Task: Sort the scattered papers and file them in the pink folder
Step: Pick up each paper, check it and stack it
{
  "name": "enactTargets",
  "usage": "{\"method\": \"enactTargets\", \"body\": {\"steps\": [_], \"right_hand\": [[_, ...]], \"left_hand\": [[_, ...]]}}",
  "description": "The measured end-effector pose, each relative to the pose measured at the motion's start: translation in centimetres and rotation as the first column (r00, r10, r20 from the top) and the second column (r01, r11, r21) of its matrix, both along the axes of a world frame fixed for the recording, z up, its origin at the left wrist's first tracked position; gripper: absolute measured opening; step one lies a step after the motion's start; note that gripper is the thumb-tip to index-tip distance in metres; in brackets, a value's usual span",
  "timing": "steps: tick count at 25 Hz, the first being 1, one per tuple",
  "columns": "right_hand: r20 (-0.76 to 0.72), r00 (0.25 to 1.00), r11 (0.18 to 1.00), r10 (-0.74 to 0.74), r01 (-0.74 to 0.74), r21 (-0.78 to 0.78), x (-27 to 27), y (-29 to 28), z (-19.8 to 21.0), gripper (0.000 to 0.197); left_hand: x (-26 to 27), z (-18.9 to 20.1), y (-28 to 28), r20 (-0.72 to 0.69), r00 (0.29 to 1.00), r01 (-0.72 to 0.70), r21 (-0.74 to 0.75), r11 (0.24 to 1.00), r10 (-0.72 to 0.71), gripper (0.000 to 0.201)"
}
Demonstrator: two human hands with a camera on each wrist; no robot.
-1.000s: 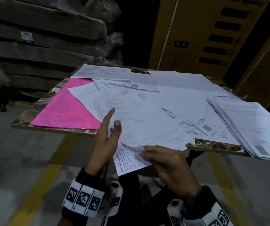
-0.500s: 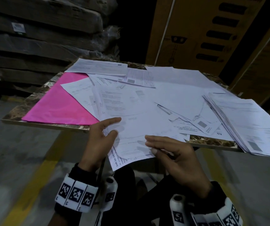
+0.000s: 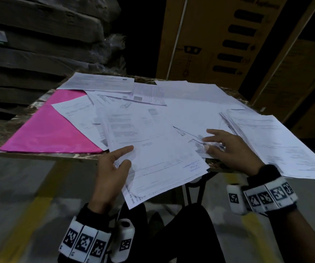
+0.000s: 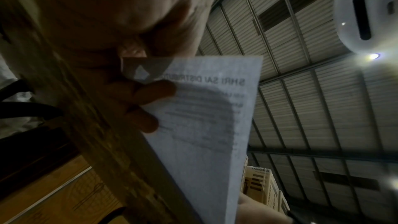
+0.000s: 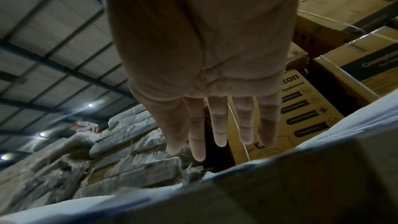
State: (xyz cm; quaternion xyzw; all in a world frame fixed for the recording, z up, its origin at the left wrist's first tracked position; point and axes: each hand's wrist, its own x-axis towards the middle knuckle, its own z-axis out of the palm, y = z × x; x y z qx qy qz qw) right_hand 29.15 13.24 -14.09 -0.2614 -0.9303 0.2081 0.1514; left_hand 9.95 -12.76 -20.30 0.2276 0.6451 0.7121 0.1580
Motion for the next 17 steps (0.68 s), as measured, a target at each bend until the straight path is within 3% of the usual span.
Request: {"method": "enactTargets", "body": {"steps": [3,6,9,13,15,17], "right_hand": [[0.174,0.985,1.0,-0.006,0.005,0.009,-0.8,2.1,-0.8,0.033],[0.192,0.981,1.0,-0.027,0.028,-0.002,-0.8,2.9,-2.0,0.039],[0.222,0.975,0.995,-0.019,-0.003,0.099,-0.9,2.4,-2.4,0.042],[-0.048,0.996,0.988,-0.07,0.076,0.134,-1.0,1.7,-2.1,0.028],[-0.208,0.971,0.979,-0.116,0.147,0.14,-1.0,1.5,-1.6,0.022],[-0.326,0.941,0.954,-0.089,0.174,0.244,-1.0,1.2,-0.4,0.019]], "left_hand": [[0.0,-0.5,0.3,0.027,1.0,-0.01,-0.016,1.0,0.01,0.043],[-0.1,-0.6,0.2,0.061,0.998,0.005,-0.022,1.0,-0.004,0.042],[-0.1,-0.7,0.2,0.073,0.997,0.005,-0.019,1.0,-0.004,0.042],[0.1,-0.9,0.2,0.084,0.996,0.004,0.002,1.0,-0.004,0.04],[0.3,-0.9,0.1,0.089,0.996,0.005,0.017,1.0,-0.007,0.04],[0.4,-0.5,0.2,0.08,0.997,0.008,0.024,1.0,-0.01,0.04]]}}
